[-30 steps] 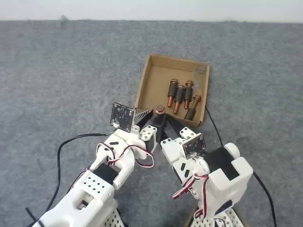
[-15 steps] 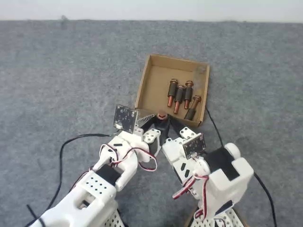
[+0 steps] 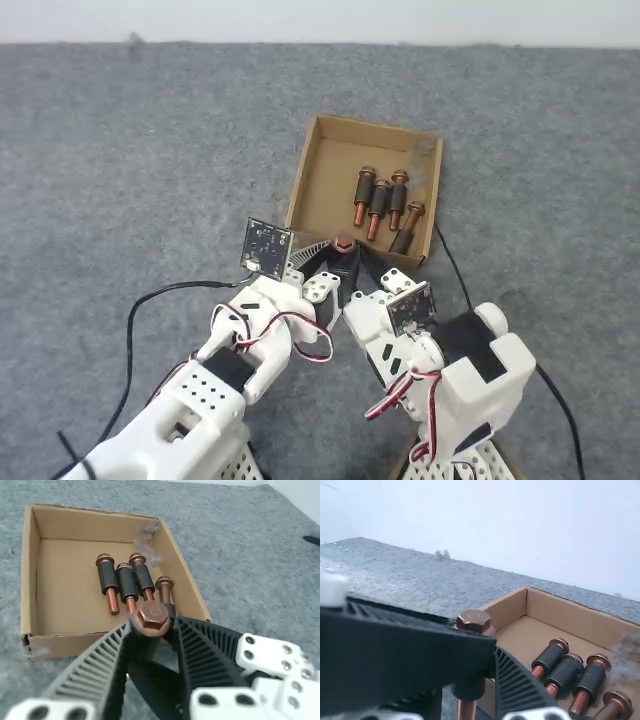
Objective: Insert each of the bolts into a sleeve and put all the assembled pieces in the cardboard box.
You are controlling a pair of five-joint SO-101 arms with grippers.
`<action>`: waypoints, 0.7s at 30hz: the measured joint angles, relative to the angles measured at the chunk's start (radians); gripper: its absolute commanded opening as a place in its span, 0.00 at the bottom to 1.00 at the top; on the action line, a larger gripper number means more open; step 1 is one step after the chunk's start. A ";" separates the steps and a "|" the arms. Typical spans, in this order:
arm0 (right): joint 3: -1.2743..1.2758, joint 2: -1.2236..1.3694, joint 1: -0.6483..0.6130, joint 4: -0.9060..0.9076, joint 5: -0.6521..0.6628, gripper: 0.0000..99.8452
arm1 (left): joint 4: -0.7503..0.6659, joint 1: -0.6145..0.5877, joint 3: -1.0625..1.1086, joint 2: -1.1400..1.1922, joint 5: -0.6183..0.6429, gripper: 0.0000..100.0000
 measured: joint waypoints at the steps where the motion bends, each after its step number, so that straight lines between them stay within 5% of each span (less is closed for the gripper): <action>1: 0.000 0.000 0.000 0.000 0.000 0.01 | 0.000 0.000 -0.005 0.000 0.000 0.13; 16: 0.002 -0.002 0.014 -0.002 -0.003 0.01 | 0.006 0.005 -0.014 -0.040 -0.017 0.13; 21: 0.003 -0.012 0.021 -0.002 -0.002 0.01 | 0.152 0.023 -0.014 -0.258 -0.025 0.13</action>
